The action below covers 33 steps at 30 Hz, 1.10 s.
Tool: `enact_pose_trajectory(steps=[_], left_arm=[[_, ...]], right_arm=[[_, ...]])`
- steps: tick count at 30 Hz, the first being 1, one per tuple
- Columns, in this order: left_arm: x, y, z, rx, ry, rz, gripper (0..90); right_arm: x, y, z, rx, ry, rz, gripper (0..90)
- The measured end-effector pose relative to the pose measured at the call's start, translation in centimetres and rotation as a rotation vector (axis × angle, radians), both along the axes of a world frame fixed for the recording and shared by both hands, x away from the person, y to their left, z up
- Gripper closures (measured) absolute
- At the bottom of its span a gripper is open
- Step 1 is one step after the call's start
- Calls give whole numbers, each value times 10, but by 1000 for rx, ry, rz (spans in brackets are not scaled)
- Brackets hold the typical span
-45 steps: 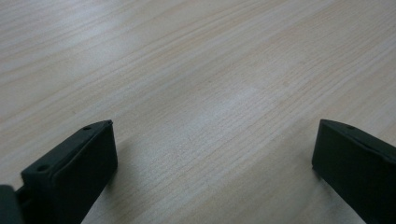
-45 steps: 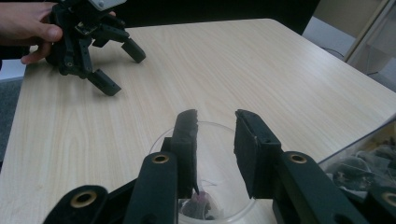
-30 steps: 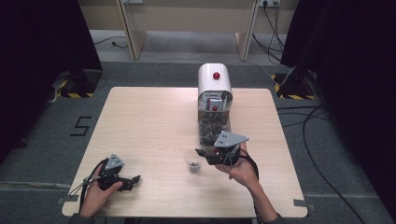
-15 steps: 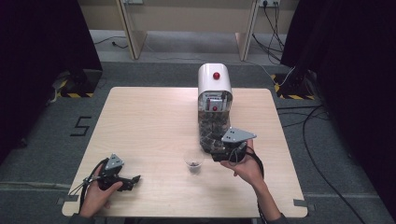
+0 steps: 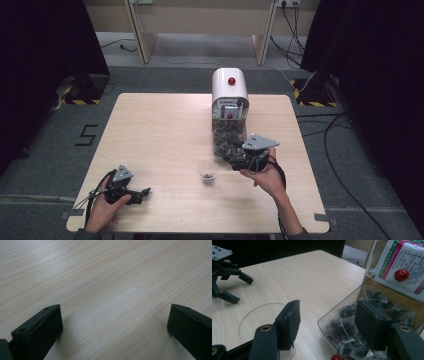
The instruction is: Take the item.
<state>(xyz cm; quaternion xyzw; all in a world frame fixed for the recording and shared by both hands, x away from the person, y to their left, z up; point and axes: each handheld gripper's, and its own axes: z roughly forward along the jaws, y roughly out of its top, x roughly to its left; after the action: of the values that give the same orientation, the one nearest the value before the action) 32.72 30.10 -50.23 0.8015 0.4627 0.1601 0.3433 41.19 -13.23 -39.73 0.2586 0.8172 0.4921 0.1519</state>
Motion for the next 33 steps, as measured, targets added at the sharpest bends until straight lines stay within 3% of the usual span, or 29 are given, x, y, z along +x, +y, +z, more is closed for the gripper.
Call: enact_pose_trajectory(steps=[15,33], left_arm=[[0,0,0,0,0,0,0],[0,0,0,0,0,0,0]], right_arm=[[4,-17,0,2,8,-50,370],[3,-42,-14,-15,43,-149,302]])
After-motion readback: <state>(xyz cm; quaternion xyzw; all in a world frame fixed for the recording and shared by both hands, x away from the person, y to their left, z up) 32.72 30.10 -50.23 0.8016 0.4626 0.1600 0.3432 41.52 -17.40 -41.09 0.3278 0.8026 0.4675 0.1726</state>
